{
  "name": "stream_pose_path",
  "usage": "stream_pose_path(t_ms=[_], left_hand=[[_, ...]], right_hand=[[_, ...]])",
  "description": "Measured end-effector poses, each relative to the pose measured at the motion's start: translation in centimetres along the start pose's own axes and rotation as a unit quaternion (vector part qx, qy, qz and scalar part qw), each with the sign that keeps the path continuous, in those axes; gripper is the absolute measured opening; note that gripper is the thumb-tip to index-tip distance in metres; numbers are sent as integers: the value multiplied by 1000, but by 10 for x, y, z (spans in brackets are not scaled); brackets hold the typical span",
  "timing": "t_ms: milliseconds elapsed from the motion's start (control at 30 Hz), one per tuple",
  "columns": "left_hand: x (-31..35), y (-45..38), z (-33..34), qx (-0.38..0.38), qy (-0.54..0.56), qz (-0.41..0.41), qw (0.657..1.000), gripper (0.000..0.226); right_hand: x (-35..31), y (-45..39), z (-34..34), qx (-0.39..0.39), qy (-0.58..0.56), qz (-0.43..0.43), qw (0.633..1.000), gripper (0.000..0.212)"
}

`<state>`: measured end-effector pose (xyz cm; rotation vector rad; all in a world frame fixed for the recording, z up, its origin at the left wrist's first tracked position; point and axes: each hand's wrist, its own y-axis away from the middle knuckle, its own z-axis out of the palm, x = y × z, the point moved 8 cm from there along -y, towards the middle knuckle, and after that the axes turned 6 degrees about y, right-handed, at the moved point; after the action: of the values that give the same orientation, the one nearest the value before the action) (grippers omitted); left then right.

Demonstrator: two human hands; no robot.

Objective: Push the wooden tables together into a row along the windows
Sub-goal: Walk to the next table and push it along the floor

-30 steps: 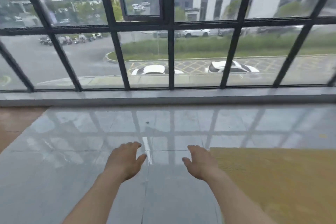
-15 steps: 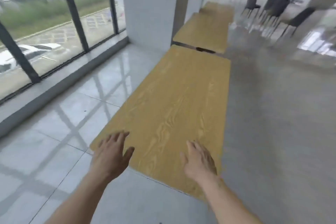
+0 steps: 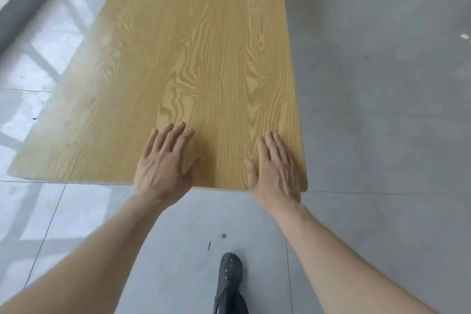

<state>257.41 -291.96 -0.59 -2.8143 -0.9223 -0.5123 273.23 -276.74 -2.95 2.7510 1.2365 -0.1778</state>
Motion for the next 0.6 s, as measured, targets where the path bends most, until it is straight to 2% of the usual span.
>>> stream_pose_path(t_ms=[200, 600], left_hand=[[-24, -14, 21, 37, 20, -20, 999, 67], [-24, -27, 22, 29, -12, -27, 999, 68]], right_hand=[[4, -13, 8, 93, 9, 9, 996, 67], [7, -25, 0, 130, 4, -4, 992, 65]])
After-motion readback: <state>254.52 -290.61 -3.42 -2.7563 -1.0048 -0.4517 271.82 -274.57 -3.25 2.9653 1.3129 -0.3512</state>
